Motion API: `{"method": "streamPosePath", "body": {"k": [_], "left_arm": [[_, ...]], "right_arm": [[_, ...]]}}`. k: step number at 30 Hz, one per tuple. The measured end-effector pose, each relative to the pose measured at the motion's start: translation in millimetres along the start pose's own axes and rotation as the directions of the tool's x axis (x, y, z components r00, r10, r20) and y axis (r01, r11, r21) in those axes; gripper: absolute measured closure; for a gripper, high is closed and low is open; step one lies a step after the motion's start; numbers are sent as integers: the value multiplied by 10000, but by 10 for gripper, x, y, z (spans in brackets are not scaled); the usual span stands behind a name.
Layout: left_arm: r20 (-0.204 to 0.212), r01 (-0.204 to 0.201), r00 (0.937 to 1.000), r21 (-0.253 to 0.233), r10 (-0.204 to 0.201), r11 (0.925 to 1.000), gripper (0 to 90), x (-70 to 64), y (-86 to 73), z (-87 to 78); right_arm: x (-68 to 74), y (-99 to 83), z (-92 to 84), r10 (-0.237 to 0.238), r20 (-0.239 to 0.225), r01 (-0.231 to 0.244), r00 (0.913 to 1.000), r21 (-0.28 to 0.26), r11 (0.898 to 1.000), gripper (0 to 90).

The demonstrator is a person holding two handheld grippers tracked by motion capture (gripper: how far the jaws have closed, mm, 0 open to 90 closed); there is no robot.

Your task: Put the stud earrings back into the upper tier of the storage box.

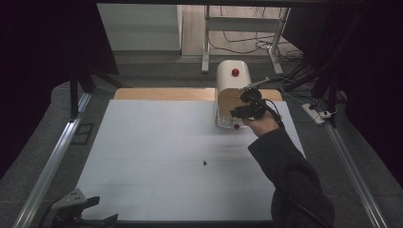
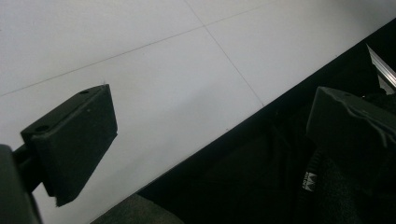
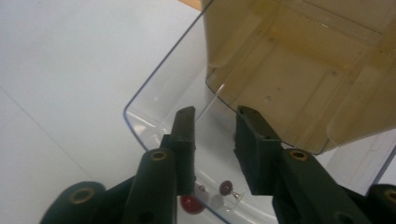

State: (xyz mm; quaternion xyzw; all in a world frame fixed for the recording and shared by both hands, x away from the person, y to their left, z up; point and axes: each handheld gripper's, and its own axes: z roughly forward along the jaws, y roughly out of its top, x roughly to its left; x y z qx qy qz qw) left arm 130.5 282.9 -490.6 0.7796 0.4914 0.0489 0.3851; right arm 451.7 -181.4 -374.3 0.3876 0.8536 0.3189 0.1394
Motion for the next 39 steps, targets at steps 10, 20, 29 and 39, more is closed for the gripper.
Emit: {"method": "streamPosePath", "body": {"k": [10, 20, 29, 39], "left_arm": [[-14, -13, 10000, 22, 13, 10000, 21, -1, 1, 2], [-24, -18, 10000, 43, 18, 10000, 21, -3, 3, 5], [-33, -16, 10000, 61, 16, 10000, 21, -4, 4, 7], [-23, -7, 10000, 55, 7, 10000, 21, -3, 4, 6]], "right_arm": [[141, 9, -163, -254, -436, 247, 9987, -155, 9996, 510], [253, -92, -246, -496, -563, 479, 9972, -313, 9984, 332], [358, -208, -279, -681, -830, 660, 9942, -273, 9974, 239], [466, -366, -210, -798, -1138, 799, 9903, -40, 9968, 136]]}}
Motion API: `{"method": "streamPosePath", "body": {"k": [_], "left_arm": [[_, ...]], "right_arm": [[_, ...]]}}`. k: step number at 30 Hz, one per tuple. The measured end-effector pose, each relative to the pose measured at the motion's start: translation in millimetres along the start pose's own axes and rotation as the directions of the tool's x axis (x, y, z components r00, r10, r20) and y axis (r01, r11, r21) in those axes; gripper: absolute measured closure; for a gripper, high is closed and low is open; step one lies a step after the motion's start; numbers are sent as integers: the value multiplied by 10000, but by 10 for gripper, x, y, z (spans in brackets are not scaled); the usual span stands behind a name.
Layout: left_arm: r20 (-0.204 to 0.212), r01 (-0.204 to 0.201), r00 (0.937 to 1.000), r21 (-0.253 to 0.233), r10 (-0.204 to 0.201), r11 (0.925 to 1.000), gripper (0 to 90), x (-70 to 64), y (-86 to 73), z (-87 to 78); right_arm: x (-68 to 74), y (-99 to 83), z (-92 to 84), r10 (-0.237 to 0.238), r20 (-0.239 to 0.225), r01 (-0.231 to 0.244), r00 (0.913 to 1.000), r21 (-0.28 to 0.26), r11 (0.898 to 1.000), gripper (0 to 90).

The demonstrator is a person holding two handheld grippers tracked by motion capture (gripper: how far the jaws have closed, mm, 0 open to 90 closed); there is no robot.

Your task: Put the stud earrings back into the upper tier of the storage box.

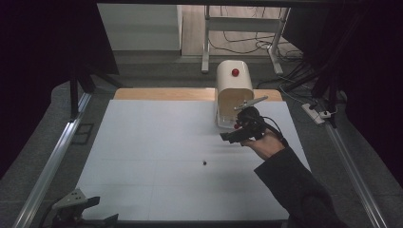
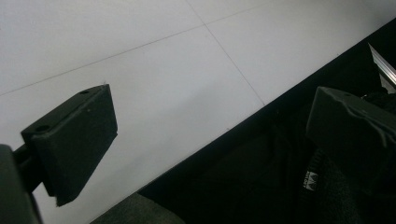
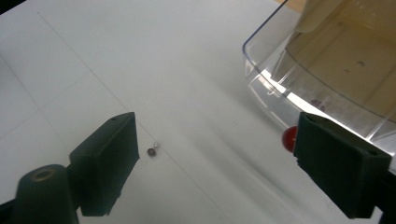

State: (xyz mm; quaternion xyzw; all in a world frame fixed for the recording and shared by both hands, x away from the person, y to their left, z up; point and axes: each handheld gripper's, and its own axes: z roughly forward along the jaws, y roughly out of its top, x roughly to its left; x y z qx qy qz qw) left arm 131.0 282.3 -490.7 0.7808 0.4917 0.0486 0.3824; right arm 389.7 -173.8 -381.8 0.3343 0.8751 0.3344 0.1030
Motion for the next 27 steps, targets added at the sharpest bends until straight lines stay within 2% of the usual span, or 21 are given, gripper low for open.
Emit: {"method": "streamPosePath", "body": {"k": [8, 16, 27], "left_arm": [[14, 7, 10000, -8, -7, 10000, 21, 1, 0, -1], [21, 10, 10000, -11, -10, 10000, 21, 2, -1, -2], [20, 3, 10000, -16, -3, 10000, 21, 2, -1, -3]], "right_arm": [[85, -119, 70, -213, -159, 212, 9996, -89, 9997, 58], [205, -240, 196, -423, -428, 426, 9982, 56, 9991, 2], [340, -403, 404, -948, -457, 957, 9944, 187, 9952, 0]]}}
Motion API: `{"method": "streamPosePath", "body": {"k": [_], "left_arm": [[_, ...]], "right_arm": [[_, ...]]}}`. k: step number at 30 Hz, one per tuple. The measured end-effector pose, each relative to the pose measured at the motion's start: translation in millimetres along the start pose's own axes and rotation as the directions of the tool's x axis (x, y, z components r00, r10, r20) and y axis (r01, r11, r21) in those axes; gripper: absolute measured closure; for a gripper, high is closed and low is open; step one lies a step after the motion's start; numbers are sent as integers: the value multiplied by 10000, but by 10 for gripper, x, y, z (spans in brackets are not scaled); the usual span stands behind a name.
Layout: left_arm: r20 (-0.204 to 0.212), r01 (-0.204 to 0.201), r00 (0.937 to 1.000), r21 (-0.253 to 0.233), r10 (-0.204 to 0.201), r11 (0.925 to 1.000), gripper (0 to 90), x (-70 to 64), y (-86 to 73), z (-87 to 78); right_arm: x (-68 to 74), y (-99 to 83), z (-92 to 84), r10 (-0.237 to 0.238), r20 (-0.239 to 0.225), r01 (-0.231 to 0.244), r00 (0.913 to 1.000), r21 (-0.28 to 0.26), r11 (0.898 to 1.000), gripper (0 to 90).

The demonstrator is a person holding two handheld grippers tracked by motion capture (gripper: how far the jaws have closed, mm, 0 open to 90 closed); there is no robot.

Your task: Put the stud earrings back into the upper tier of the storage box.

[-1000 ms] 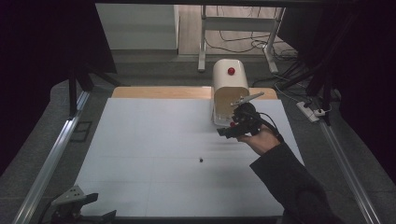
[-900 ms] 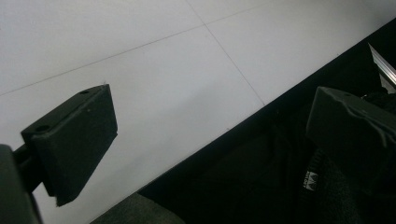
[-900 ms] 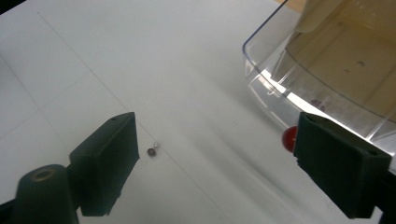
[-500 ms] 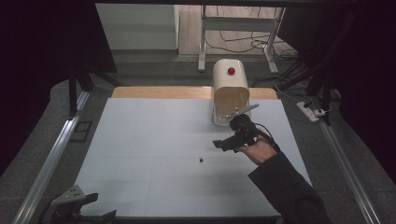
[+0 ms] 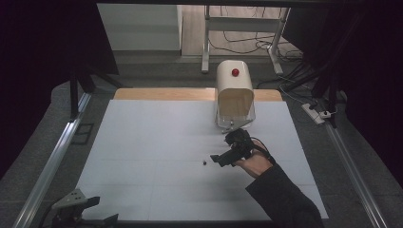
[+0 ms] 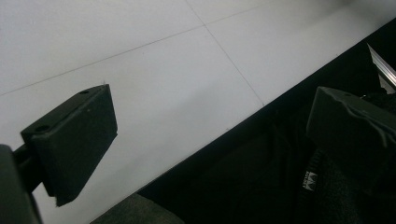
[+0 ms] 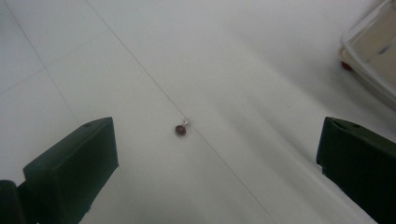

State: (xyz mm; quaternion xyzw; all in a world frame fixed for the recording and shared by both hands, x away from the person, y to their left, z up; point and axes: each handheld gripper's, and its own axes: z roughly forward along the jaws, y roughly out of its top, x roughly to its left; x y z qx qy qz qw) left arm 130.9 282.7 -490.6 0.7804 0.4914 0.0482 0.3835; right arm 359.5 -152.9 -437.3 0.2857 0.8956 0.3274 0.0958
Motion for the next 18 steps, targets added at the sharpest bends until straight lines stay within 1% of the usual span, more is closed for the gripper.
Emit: {"method": "streamPosePath", "body": {"k": [2, 4, 7, 10, 18], "left_arm": [[1, 4, 10000, -3, -4, 10000, 21, 0, 0, 0], [-4, -3, 10000, 0, 3, 10000, 21, -1, 0, 0], [-1, -1, 10000, -1, 1, 10000, 21, -1, 0, 0], [1, 3, 10000, -5, -3, 10000, 21, 1, -1, -1], [2, -9, 10000, 1, 9, 10000, 21, 0, -1, 0]], "right_arm": [[20, -19, 48, -98, 7, 98, 10000, -14, 10000, 0], [47, -34, 102, -66, -91, 66, 9999, -53, 10000, 0], [93, -51, 194, -185, -132, 185, 9997, 48, 9998, 0], [130, -58, 292, -290, -282, 294, 9992, 135, 9995, 0], [199, -83, 511, -360, -35, 361, 9993, 542, 9979, 0]]}}
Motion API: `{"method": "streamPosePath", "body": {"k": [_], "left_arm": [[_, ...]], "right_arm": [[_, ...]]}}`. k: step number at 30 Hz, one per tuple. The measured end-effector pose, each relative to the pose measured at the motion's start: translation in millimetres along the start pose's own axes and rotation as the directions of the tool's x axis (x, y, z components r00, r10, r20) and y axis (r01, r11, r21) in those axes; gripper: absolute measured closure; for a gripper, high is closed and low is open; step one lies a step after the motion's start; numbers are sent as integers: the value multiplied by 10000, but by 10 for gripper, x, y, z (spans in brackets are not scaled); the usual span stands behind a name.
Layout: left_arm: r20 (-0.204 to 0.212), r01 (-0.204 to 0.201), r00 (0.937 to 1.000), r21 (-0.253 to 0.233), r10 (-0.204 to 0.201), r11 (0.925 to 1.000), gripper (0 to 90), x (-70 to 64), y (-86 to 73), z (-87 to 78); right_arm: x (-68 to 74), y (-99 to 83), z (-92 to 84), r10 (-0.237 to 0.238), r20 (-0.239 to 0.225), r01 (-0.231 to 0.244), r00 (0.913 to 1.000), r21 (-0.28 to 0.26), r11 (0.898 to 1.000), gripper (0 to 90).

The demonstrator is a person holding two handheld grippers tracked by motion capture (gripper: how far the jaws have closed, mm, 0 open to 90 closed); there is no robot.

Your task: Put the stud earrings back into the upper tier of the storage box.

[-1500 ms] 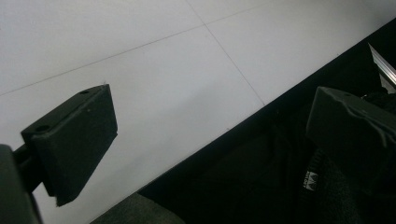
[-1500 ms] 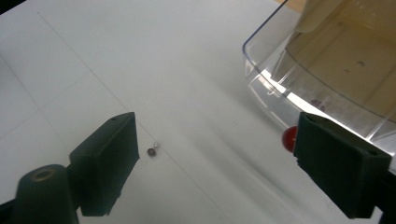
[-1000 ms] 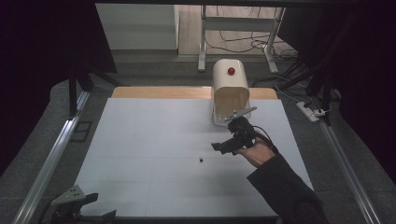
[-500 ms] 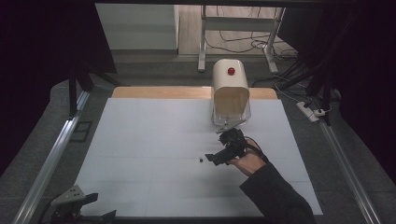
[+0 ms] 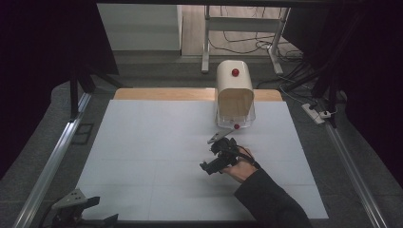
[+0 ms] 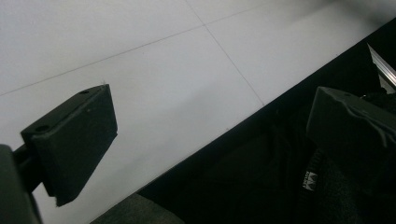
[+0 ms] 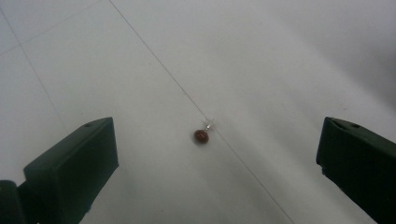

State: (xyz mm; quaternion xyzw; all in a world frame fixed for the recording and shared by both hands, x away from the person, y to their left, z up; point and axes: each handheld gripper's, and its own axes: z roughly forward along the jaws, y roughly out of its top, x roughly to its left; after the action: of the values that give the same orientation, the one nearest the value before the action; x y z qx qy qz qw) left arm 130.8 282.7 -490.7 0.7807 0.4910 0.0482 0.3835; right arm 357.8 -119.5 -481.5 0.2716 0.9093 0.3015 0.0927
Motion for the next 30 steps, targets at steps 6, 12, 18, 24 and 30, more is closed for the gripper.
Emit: {"method": "streamPosePath", "body": {"k": [6, 12, 18, 24, 30], "left_arm": [[1, 3, 10000, 3, -3, 10000, 21, 0, 0, 1], [2, -3, 10000, 4, 3, 10000, 21, 1, -1, 0], [-3, -18, 10000, 7, 18, 10000, 22, 0, -1, 0], [-18, -28, 10000, 12, 28, 10000, 22, -2, -1, 1], [-44, -44, 10000, 23, 44, 10000, 23, -8, -1, 2]], "right_arm": [[5, 1, 179, 251, 39, -252, 9997, 309, 9992, 0], [28, 6, 341, 208, 182, -220, 9996, 679, 9974, 18], [36, -1, 419, 178, 278, -201, 9995, 841, 9963, 227], [25, -7, 415, 127, 440, -166, 9989, 888, 9959, 474], [21, -9, 382, 47, 411, -90, 9991, 1054, 9944, 663]]}}
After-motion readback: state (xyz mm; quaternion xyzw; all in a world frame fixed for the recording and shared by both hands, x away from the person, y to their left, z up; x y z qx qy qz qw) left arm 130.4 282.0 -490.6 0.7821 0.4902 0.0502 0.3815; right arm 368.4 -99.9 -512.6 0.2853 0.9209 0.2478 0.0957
